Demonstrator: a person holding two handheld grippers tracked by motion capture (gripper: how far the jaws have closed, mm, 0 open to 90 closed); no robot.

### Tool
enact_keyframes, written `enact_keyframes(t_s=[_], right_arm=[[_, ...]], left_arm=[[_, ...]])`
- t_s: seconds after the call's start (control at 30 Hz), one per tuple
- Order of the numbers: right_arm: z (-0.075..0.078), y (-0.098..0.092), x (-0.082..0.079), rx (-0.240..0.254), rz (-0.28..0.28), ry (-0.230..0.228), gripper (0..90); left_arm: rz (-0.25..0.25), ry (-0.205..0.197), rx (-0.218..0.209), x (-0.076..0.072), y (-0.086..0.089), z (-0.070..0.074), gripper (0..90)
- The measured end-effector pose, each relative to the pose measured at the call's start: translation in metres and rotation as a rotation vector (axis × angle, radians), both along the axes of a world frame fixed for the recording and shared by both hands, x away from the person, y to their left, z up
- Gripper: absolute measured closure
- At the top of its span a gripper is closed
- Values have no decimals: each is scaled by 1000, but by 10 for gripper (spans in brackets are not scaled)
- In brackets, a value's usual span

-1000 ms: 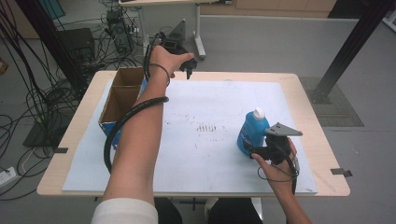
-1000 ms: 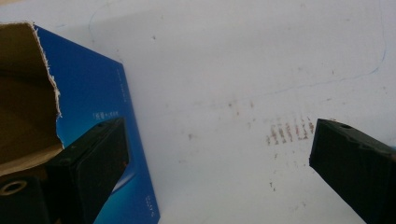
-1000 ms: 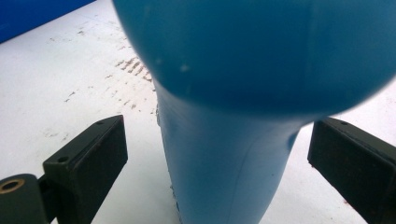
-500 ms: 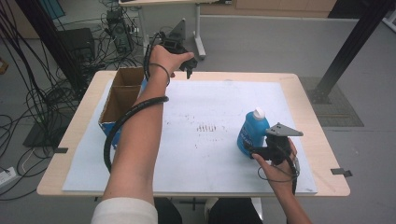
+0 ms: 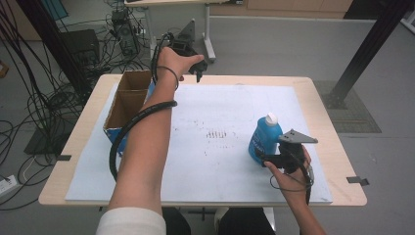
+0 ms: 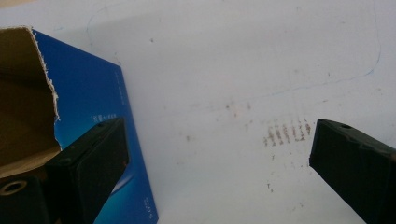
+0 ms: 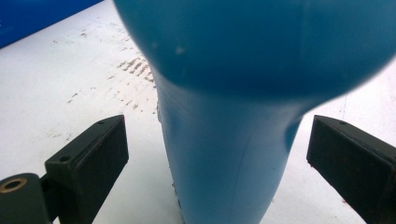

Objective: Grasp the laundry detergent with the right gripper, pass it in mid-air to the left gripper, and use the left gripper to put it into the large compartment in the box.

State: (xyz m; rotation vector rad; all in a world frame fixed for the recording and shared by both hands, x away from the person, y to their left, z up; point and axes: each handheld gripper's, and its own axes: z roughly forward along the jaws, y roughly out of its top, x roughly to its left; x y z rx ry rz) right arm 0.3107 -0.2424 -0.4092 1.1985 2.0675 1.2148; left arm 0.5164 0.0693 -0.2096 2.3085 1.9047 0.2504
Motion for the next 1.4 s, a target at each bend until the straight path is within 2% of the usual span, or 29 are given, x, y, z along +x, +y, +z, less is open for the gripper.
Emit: enact_keyframes(t_s=[0.4, 0.63, 1.07, 1.1, 1.4], right_arm=[[0, 3, 0, -4, 14, -6, 89], [-1, 5, 3, -10, 18, -8, 196], [-4, 5, 8, -33, 29, -5, 324], [-4, 5, 9, -34, 36, -8, 363], [-5, 4, 10, -28, 36, -11, 409]], left_arm=[[8, -5, -2, -1, 2, -1, 54], [4, -2, 0, -1, 3, -1, 54], [0, -1, 4, 1, 3, -4, 54], [-1, 0, 5, 2, 2, -4, 54], [-2, -4, 7, 3, 1, -4, 55]])
